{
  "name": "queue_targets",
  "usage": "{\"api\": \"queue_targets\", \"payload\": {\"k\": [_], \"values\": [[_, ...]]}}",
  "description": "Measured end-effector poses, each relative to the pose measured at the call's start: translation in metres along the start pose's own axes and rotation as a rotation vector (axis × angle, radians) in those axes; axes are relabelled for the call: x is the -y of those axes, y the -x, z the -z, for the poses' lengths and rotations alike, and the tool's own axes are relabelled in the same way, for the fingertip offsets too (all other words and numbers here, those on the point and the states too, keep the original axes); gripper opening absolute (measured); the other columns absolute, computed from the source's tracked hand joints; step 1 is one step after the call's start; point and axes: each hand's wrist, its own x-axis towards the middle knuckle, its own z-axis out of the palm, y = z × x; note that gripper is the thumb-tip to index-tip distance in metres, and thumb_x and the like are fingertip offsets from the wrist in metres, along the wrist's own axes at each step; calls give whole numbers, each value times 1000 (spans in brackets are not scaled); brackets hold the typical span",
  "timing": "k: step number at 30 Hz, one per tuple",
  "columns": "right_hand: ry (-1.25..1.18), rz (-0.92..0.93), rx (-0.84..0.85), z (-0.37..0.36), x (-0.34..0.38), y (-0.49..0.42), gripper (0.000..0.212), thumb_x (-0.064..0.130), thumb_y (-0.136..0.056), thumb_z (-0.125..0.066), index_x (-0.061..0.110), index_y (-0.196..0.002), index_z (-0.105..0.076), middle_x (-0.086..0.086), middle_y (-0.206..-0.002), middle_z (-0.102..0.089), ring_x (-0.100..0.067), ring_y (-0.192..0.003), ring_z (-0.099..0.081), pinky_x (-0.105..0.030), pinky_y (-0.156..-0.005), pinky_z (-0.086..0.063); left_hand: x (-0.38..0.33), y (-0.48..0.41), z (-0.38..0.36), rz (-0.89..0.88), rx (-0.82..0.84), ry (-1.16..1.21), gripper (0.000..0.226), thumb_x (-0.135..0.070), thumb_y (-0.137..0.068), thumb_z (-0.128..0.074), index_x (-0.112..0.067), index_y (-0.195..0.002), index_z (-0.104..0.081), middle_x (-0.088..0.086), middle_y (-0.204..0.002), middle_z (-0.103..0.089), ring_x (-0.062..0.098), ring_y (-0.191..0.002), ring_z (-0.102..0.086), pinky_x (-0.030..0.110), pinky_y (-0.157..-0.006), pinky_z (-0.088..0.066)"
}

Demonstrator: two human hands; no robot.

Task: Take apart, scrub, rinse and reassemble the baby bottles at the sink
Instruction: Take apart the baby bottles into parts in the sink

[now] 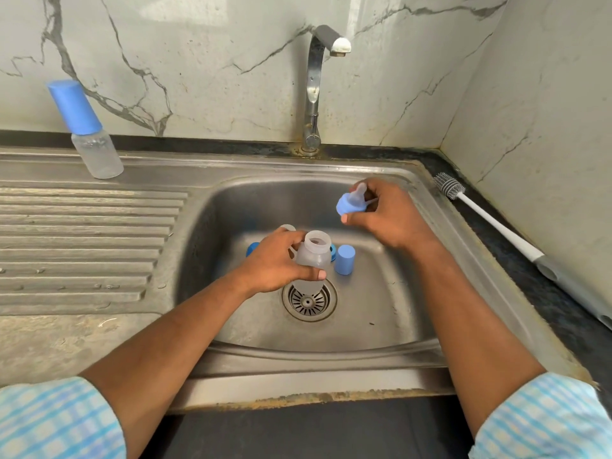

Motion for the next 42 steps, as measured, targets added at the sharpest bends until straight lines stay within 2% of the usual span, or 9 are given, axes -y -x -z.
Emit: {"api": "queue_targets", "payload": {"k": [7,10,15,25,32,35,37,39,42], "values": [[149,-116,-21,-5,-20,-4,37,25,-71,-85,24,-99,-61,2,-98,-67,-21,-91,-64,-40,-83,-54,0,-24,-31,91,52,25,44,-17,-70,-86,-22,-107,-62,-5,-98,-67,16,-91,-64,31,-82,-53],[143,-132,-61,-6,-24,-6,34,28,-71,-84,25,-93,-59,1,-94,-68,-23,-90,-65,-37,-79,-54,-9,-46,-54,70,70,-73,48,-25,-68,-87,-24,-106,-59,-6,-102,-64,17,-95,-61,30,-80,-50],[157,-173,-251,-1,-25,-11,38,34,-76,-78,20,-107,-61,-2,-103,-69,-25,-95,-64,-38,-80,-52,-28,-90,-90,23,41,-201,71,-35,-69,-87,-23,-131,-53,-2,-123,-65,22,-114,-59,39,-90,-50],[179,-163,-418,-2,-28,-15,40,35,-80,-75,17,-112,-60,-3,-106,-69,-28,-98,-65,-39,-80,-53,-27,-140,-113,94,75,-624,56,-52,-80,-71,-28,-126,-51,-1,-123,-62,29,-123,-44,41,-97,-27],[200,-174,-367,-4,-30,-15,40,35,-81,-76,17,-112,-59,-3,-107,-68,-28,-98,-64,-38,-79,-52,-23,-132,-111,87,91,-579,64,-55,-74,-76,-31,-126,-49,-3,-123,-60,28,-122,-43,39,-89,-23],[185,-176,-339,-4,-29,-14,41,34,-81,-76,17,-113,-59,-3,-107,-68,-29,-98,-64,-36,-78,-51,-23,-122,-102,43,102,-564,85,-51,-70,-82,-33,-142,-41,-1,-146,-39,30,-137,-27,41,-103,-24],[140,-179,-315,-4,-28,-15,44,33,-79,-77,18,-115,-58,-4,-108,-67,-29,-100,-63,-37,-80,-51,-25,-110,-88,7,43,-555,80,-42,-75,-79,-33,-145,-41,-1,-157,-25,30,-145,-16,44,-110,-20],[77,-164,-257,-6,-25,-15,53,34,-75,-81,21,-121,-56,-4,-112,-67,-29,-102,-63,-42,-86,-53,-24,-93,-64,7,4,-514,65,-35,-82,-73,-32,-142,-47,-1,-155,-33,28,-144,-26,41,-109,-24],[38,-93,-117,-13,-15,-12,55,38,-73,-83,23,-119,-56,-3,-110,-66,-23,-97,-64,-42,-86,-54,-21,-57,-21,75,6,-198,58,-30,-86,-74,-19,-139,-53,2,-138,-57,21,-124,-56,33,-104,-43]]}}
